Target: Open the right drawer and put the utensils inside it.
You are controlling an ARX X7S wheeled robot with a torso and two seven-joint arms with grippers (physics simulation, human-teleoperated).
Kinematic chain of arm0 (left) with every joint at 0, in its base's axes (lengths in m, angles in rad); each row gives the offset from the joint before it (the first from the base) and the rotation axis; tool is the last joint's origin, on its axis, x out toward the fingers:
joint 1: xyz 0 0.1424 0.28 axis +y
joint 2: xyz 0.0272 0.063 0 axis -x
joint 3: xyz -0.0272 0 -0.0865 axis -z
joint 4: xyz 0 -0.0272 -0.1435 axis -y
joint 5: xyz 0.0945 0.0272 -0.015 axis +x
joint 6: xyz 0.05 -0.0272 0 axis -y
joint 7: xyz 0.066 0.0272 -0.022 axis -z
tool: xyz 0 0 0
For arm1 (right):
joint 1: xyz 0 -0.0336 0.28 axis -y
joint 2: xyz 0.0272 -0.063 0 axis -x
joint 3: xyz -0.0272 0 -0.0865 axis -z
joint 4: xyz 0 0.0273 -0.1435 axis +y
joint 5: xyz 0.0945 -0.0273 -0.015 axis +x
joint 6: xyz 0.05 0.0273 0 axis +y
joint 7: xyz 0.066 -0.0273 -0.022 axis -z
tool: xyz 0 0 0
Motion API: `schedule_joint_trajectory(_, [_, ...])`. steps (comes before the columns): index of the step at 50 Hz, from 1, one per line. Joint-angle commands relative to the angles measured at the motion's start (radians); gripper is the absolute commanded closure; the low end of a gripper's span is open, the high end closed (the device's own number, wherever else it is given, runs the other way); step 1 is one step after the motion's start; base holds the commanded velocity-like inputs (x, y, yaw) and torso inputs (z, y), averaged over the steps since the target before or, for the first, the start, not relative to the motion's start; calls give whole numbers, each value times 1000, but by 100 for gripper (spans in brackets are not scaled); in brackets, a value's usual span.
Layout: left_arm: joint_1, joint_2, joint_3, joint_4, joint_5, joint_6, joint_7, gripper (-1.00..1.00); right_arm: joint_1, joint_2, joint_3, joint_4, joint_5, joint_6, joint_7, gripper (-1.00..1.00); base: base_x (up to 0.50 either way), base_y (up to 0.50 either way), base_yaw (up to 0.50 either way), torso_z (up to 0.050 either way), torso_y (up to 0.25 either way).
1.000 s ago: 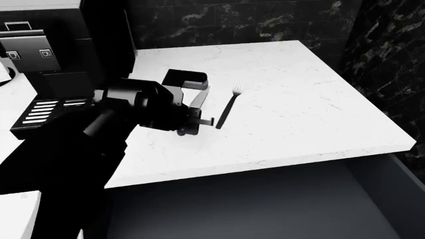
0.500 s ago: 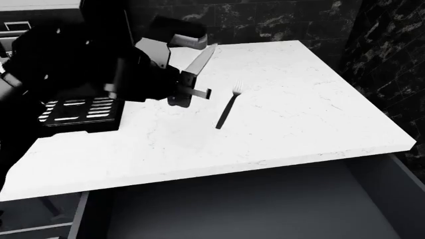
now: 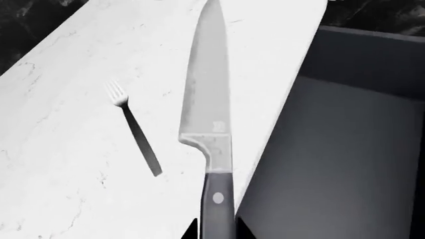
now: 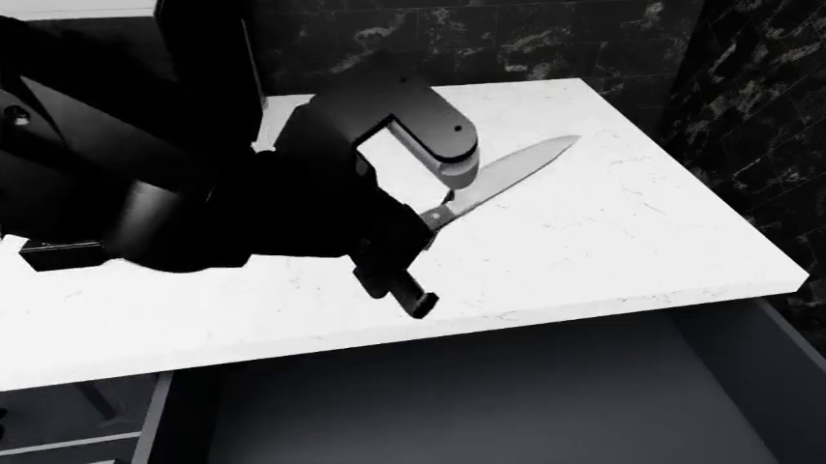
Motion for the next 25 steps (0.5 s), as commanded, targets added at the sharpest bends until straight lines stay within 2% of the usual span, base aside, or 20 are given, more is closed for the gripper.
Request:
schedule_joint_trajectory(1, [24, -19, -15, 159, 37, -27, 110, 100, -2, 0, -4, 3, -2, -4, 0, -100, 0, 0, 0, 0, 0])
schedule_joint_trajectory(7, [50, -16, 3, 210, 83, -43, 171, 100, 0, 0, -9, 3, -6, -9, 0, -100, 0, 0, 0, 0, 0])
schedule_joint_trajectory(25, [147, 14, 73, 259, 176, -41, 223, 100, 5, 0, -25, 6, -17, -25, 0, -100, 0, 0, 0, 0, 0])
